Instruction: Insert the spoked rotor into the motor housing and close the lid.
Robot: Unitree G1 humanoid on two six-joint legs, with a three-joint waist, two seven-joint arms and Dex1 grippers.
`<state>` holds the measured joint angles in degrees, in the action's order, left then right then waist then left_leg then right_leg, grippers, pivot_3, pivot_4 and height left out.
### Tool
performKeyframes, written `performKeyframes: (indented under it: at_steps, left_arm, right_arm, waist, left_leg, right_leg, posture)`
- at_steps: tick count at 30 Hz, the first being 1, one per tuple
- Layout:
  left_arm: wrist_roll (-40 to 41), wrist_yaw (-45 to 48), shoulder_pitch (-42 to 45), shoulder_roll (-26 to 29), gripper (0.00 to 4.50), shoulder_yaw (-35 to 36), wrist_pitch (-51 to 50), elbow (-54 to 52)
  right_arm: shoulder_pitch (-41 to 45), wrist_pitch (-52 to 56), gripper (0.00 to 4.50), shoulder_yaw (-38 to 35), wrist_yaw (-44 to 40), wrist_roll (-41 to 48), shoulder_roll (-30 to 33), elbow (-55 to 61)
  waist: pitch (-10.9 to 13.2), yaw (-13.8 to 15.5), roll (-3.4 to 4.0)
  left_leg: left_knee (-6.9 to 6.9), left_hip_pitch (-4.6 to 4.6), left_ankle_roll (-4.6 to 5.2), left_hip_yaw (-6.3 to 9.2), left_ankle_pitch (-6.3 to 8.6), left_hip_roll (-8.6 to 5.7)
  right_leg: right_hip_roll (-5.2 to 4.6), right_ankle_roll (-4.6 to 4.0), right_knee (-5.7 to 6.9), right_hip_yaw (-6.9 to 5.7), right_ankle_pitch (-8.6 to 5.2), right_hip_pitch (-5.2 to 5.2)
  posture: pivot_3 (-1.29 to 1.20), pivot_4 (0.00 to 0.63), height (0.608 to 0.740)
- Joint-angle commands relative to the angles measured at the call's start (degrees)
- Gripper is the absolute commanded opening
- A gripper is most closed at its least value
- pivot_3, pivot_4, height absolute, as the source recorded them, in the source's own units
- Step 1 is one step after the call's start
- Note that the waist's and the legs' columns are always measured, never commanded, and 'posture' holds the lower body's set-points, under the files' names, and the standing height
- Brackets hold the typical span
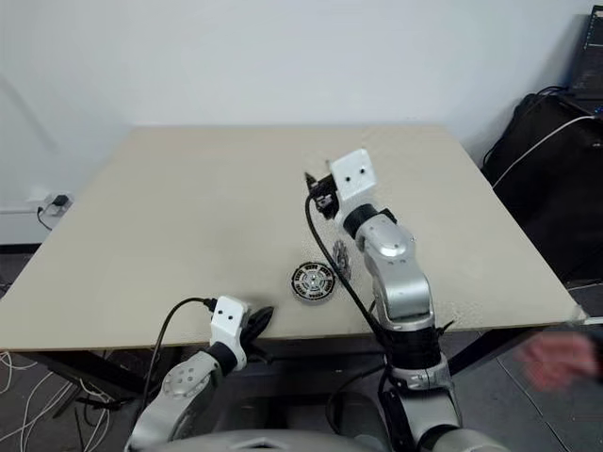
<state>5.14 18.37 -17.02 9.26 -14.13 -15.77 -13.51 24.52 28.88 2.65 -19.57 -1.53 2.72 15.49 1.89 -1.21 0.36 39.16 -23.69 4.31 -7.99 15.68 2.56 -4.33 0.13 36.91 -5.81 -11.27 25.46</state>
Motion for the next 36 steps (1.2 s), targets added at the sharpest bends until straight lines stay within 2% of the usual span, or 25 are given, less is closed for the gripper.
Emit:
performKeyframes:
  at_steps: [1, 6, 36]
  left_arm:
    - [0.1, 0.8, 1.4, 0.3, 0.0, -0.4, 0.2, -0.6]
    - [0.1, 1.2, 2.0, 0.4, 0.0, -0.4, 0.0, -0.4]
    - [0.1, 1.1, 1.5, 0.3, 0.0, -0.2, -0.1, -0.8]
  right_arm:
    - [-0.5, -2.2, 2.33, 0.0, 1.7, 1.2, -0.1, 4.4]
    - [-1.2, -1.4, 2.33, 1.1, 2.2, 1.7, 0.6, 4.8]
    - [-0.6, 1.0, 2.33, 3.3, 2.8, 5.1, 3.2, 3.9]
  waist:
    - [0.0, -0.3, 0.02]
    - [0.0, -0.6, 0.03]
    - [0.0, -0.6, 0.03]
  left_leg:
    - [0.0, 0.0, -0.01, -0.01, -0.01, 0.01]
    - [0.01, 0.12, -0.07, -0.03, -0.06, 0.05]
    - [0.02, 0.12, -0.05, -0.01, -0.05, 0.06]
  right_leg:
    - [0.02, -0.01, 0.02, 0.01, 0.0, -0.02]
    - [0.24, -0.01, 0.07, 0.1, 0.01, -0.04]
    - [0.18, -0.01, 0.04, 0.12, 0.01, -0.02]
  posture:
    - [0.0, 0.0, 0.74]
    - [0.0, 0.0, 0.74]
    - [0.0, 0.0, 0.74]
